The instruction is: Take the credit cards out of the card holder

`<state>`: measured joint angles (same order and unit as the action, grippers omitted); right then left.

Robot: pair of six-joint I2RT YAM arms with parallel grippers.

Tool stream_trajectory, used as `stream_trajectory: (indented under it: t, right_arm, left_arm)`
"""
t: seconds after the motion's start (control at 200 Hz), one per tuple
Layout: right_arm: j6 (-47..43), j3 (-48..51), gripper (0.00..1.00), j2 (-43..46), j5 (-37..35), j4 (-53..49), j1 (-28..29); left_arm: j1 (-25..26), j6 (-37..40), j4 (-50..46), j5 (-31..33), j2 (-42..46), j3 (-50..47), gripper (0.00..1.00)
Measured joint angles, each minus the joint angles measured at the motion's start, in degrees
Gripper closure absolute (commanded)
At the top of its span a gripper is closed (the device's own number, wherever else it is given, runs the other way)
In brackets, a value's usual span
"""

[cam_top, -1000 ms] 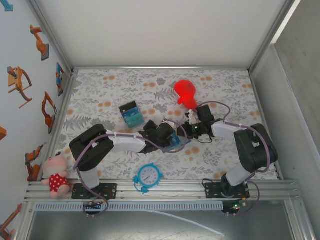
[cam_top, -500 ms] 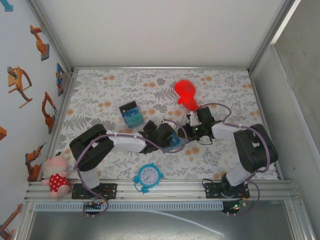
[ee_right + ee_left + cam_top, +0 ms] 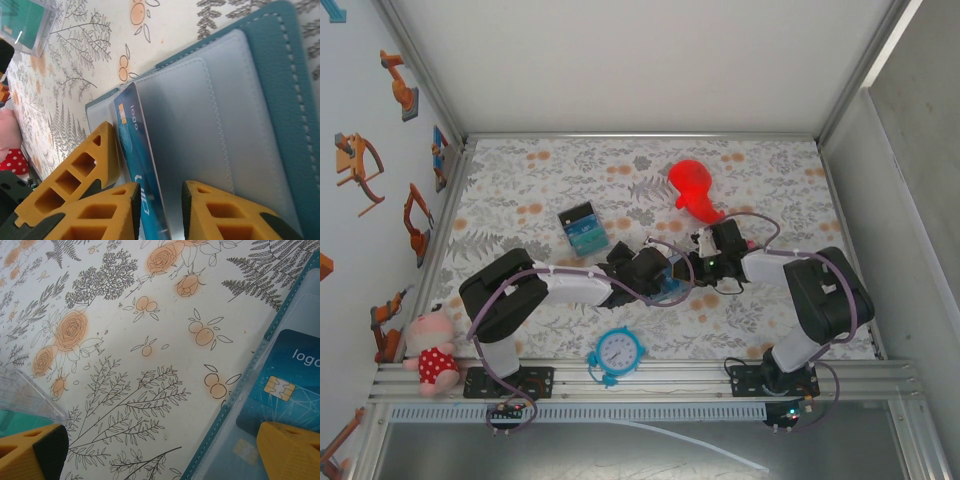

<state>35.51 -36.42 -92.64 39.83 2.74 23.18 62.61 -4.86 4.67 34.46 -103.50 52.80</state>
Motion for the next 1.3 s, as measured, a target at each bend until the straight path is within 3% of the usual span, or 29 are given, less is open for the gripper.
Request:
stream_trajectory:
  t: [0.22,0.421,0.796,1.157,1.302]
  right_arm:
    - [1.3,0.0,0.91,-1.2,1.5,2.3,0.7]
    - [-0.6,-1.0,1.00,1.0,0.2,-0.6,0.8]
    - [-8.5,-5.3,1.00,9.3,-12.3,-16.0,0.9]
    - [-15.0,-5.7,1.00,22.4,-11.3,-20.4,1.3]
    - [-18.8,-8.3,1.00,25.4,-10.1,-22.0,3.9]
  left_arm:
    - [0.0,-0.4,-0.3,0.0,0.0,0.0,0.03]
    - [0.0,-0.8,-0.3,0.1,0.2,-0.5,0.03]
    - [0.0,-0.7,-2.4,1.4,6.5,-1.9,0.03]
    - [-1.4,-0.7,-4.3,4.0,22.0,-3.1,0.03]
    - [-4.7,-0.8,-4.7,0.7,31.3,-5.0,0.03]
